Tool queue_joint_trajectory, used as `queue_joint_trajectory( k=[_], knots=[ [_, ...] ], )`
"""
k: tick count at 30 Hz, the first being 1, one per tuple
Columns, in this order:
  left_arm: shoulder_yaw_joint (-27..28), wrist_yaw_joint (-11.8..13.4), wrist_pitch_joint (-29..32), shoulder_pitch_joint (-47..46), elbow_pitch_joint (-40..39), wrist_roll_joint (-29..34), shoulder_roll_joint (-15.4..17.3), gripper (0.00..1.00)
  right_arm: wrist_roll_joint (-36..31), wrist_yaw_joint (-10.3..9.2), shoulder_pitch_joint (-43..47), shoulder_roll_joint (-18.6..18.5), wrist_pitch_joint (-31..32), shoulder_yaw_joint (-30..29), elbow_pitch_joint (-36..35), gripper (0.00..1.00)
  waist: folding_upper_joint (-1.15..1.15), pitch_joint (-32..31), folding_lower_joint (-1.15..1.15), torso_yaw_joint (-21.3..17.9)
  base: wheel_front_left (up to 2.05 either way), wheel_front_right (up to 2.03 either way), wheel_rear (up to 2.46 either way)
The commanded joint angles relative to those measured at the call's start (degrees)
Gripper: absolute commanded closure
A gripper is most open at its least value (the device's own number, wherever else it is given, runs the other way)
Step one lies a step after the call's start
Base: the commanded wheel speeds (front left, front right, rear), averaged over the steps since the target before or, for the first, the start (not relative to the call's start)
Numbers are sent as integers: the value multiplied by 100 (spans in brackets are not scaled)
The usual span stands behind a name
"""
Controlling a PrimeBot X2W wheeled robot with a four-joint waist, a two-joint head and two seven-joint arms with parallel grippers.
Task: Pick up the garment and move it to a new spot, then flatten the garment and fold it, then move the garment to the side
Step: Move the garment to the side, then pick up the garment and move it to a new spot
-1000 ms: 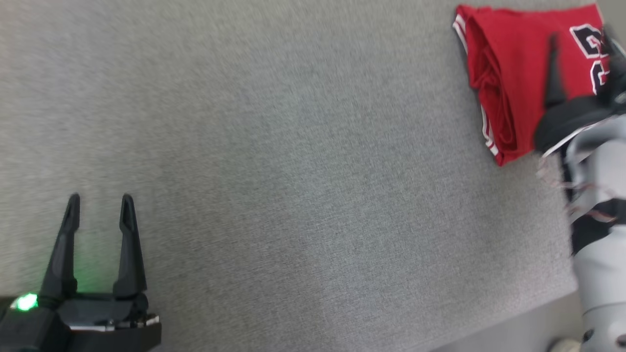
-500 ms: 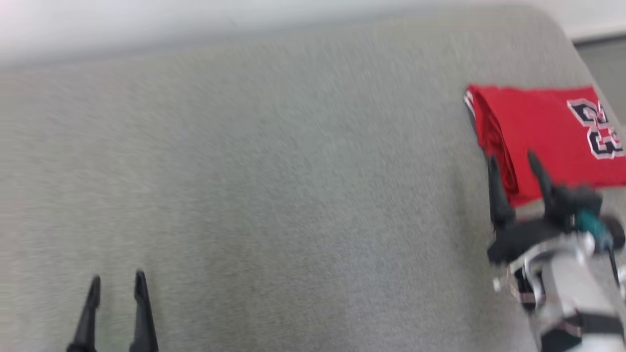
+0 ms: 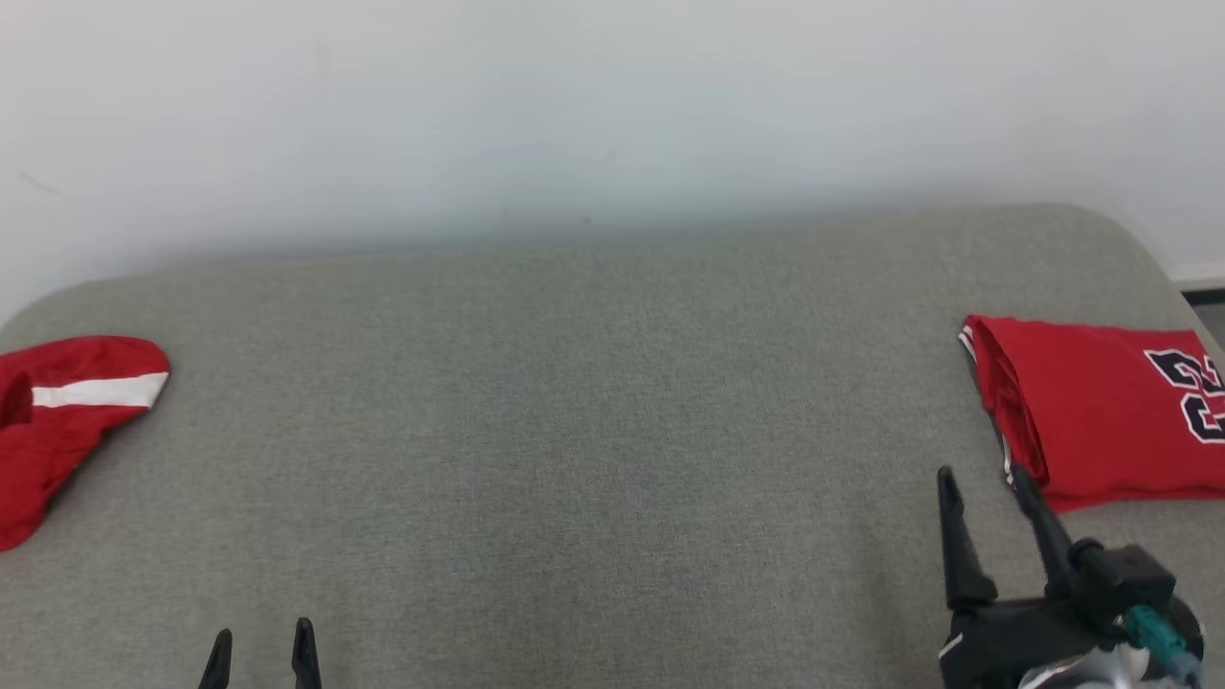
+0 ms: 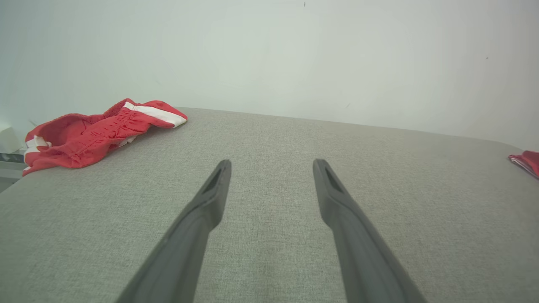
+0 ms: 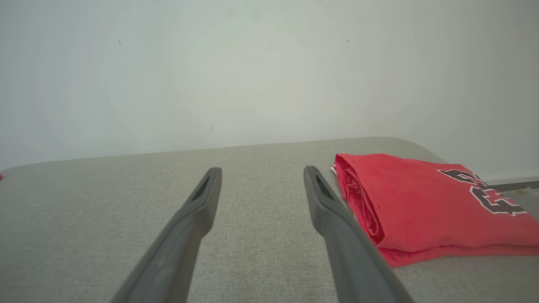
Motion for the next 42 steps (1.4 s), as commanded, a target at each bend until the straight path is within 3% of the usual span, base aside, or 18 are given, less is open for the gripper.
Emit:
queue_joint_trajectory(
  k=[1,27,42],
  knots=[
    [24,-31,-15,76,42,-84,-9,0,36,-17,163,50,1,33,-55,0,1,-273,2,195,0,0,0],
    [174,-124,-15,67,339,-203,-9,0,-109,-17,676,303,0,120,-220,0,1,-445,2,206,0,0,0],
    [325,-133,-15,221,371,-88,-8,0,-39,-17,797,389,0,276,-263,0,1,-578,2,1319,0,0,0]
  ],
)
